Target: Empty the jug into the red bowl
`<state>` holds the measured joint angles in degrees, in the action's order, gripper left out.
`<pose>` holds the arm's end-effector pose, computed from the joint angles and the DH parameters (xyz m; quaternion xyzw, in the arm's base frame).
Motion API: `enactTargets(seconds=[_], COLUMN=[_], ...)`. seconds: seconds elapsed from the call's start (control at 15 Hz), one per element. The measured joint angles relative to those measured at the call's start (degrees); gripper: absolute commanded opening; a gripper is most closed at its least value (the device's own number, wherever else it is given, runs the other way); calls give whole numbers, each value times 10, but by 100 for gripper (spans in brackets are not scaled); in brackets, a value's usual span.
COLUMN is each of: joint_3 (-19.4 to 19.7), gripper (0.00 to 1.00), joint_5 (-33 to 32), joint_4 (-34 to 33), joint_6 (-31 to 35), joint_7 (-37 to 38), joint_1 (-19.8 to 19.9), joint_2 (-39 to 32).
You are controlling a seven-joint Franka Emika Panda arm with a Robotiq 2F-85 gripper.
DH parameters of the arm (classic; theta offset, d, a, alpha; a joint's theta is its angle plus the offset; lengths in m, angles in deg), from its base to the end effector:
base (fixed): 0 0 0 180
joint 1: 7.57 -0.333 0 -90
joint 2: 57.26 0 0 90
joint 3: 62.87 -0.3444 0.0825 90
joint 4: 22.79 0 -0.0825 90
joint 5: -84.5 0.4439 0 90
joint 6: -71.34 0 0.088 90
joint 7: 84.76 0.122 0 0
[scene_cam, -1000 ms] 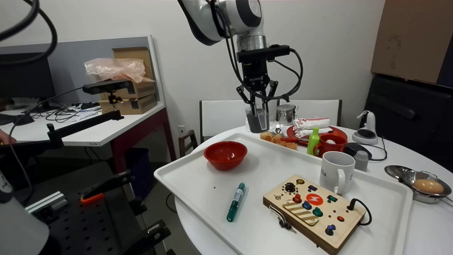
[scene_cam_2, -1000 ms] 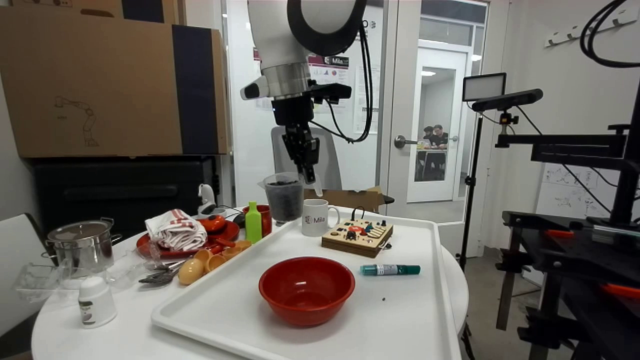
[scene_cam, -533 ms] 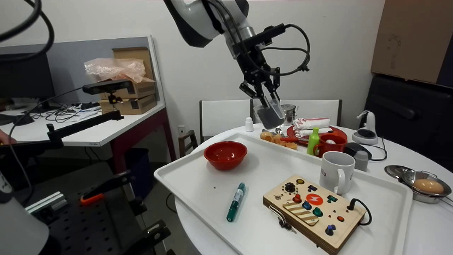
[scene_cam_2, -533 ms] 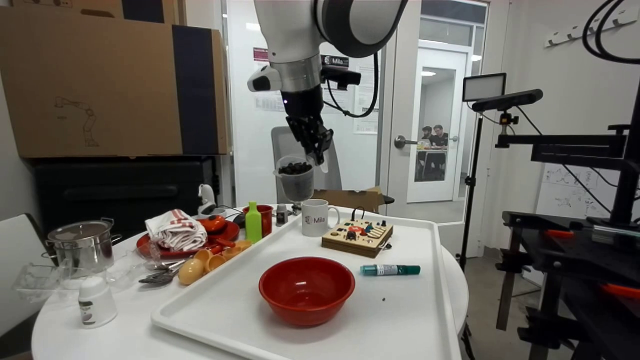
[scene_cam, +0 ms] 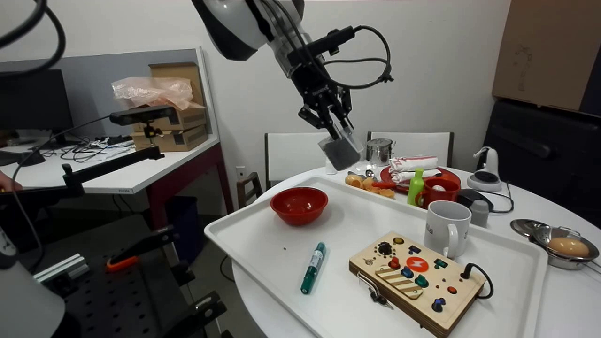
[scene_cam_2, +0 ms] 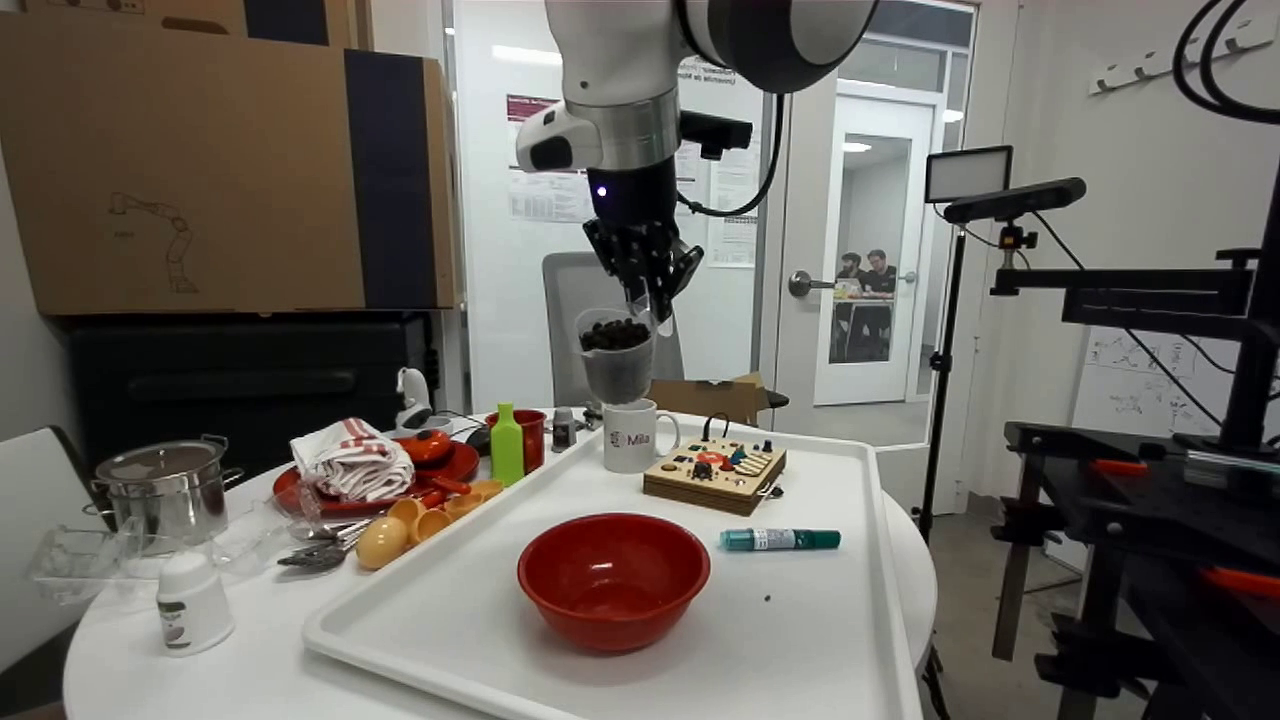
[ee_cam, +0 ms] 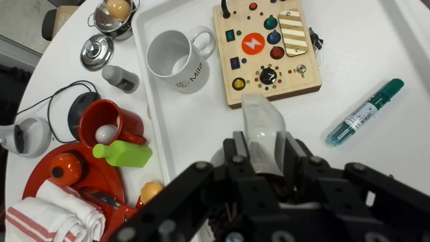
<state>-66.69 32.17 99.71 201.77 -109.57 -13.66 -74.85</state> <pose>0.6035 0.0770 0.2225 0.7638 0.5662 -0.1111 0.2894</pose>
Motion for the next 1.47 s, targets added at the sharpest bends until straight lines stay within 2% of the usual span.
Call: enactTargets(seconds=[0.27,0.33,0.6,1.13,1.47], joint_3=[0,0,-6,-54,-60], gripper=[28,7,7,7,7], joint_5=[-5,-5,-5,-13,-51], joint_4=[11,12,14,60,75], joint_6=[0,0,0,-2,-41], joint_7=[0,0,0,-1,0], joint_1=[1,1,1,-23,-39], joint_2=[10,11,9,7,7])
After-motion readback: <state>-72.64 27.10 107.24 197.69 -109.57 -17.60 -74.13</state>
